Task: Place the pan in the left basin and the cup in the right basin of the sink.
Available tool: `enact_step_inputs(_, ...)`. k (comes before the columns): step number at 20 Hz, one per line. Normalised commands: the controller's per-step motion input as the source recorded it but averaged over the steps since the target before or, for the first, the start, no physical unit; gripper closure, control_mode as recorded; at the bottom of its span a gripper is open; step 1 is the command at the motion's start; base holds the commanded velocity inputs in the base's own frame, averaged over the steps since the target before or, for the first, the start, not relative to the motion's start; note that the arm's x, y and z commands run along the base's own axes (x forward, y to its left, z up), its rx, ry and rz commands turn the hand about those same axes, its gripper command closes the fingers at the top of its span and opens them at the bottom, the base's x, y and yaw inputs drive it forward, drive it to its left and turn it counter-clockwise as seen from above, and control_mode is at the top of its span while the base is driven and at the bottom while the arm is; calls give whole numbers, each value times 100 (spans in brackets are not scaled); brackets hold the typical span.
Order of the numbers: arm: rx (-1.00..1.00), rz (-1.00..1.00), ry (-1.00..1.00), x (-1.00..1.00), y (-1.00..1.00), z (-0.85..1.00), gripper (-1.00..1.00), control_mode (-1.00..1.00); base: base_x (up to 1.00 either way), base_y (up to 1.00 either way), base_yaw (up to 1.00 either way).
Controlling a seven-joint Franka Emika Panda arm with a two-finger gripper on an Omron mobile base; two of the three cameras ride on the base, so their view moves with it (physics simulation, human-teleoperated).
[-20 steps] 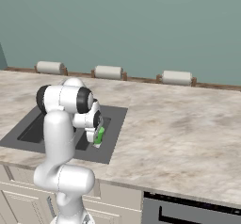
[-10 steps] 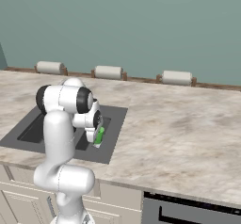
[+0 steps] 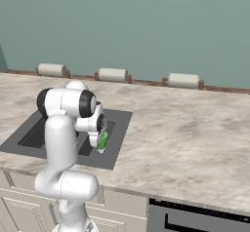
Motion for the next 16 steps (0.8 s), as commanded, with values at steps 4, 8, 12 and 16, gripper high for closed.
enact_step_inputs(4,0,0,0,0,-1,26,-100,-100,0,0,0)
enact_step_inputs(8,0,0,0,0,0,35,-100,-100,0,0,0)
enact_step_inputs(12,0,0,0,0,0,39,-100,-100,0,0,0)
enact_step_inputs(16,0,0,0,0,0,39,-100,-100,0,0,0)
